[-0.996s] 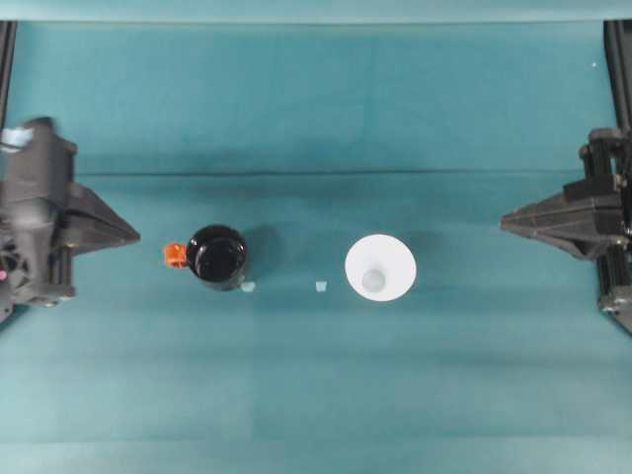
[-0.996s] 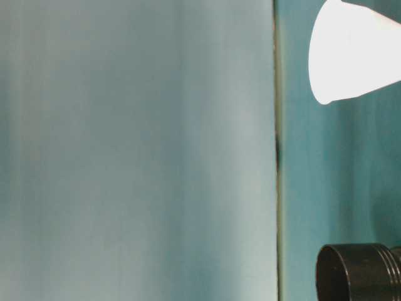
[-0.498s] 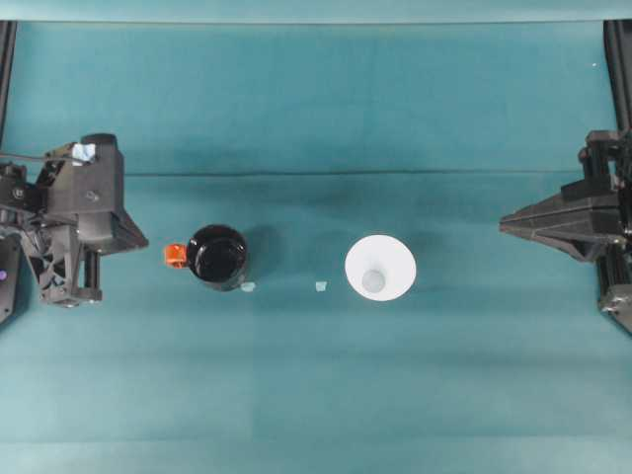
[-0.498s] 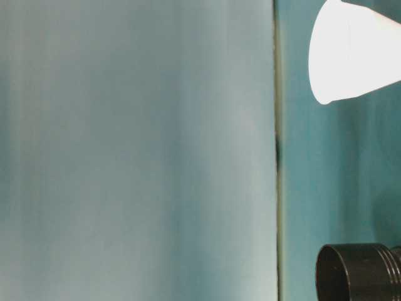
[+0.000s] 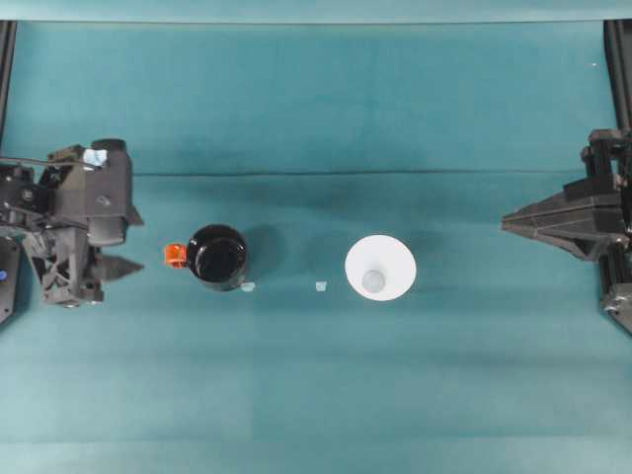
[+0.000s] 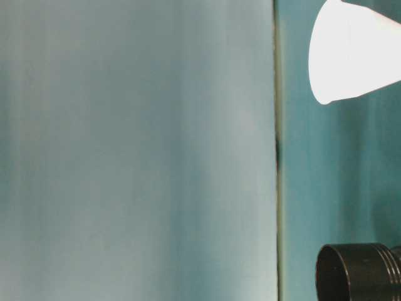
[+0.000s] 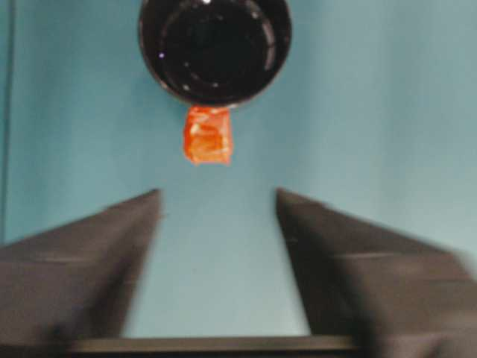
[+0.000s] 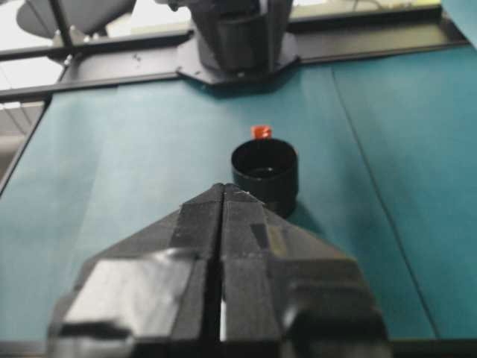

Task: Put the paper cup into the moved red handle cup holder.

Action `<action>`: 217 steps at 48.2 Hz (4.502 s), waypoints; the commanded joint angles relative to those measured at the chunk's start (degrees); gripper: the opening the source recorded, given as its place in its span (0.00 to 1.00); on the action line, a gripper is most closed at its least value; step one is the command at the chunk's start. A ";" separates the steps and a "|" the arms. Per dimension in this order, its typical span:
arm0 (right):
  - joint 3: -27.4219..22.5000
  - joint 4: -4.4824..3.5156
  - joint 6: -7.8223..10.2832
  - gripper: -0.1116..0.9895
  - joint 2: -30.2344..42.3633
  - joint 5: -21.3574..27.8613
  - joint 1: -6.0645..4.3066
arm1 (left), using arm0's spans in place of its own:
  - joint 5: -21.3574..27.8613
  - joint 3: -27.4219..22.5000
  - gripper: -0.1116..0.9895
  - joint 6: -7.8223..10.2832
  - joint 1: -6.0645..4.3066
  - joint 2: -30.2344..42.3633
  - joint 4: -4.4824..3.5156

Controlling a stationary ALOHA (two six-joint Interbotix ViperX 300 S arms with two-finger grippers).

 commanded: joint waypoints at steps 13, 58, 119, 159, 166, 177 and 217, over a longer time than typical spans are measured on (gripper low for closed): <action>-1.14 0.09 0.53 0.00 0.09 -0.09 -0.18 | -1.23 -1.85 1.00 -0.09 0.09 4.92 0.26; -1.14 0.09 0.53 0.00 -0.53 2.29 -0.18 | -13.97 -0.79 1.00 0.09 3.25 22.50 0.26; -0.88 0.09 0.53 0.00 -1.49 2.72 -0.18 | -15.29 -0.35 1.00 0.09 3.25 22.41 0.26; -0.97 0.18 0.62 0.00 -2.29 5.36 -0.18 | -15.29 -0.18 0.36 0.09 2.81 21.97 0.26; -0.97 0.18 0.62 0.00 -2.29 5.36 -0.18 | -15.38 -0.62 0.36 0.09 2.81 21.97 0.26; -1.05 0.18 0.62 0.00 -2.37 5.45 -0.44 | -14.85 -3.08 0.36 0.00 2.81 18.19 0.26; -0.97 0.18 0.53 0.00 -2.90 5.45 -1.49 | 9.14 -19.51 0.36 -0.09 0.70 10.11 0.26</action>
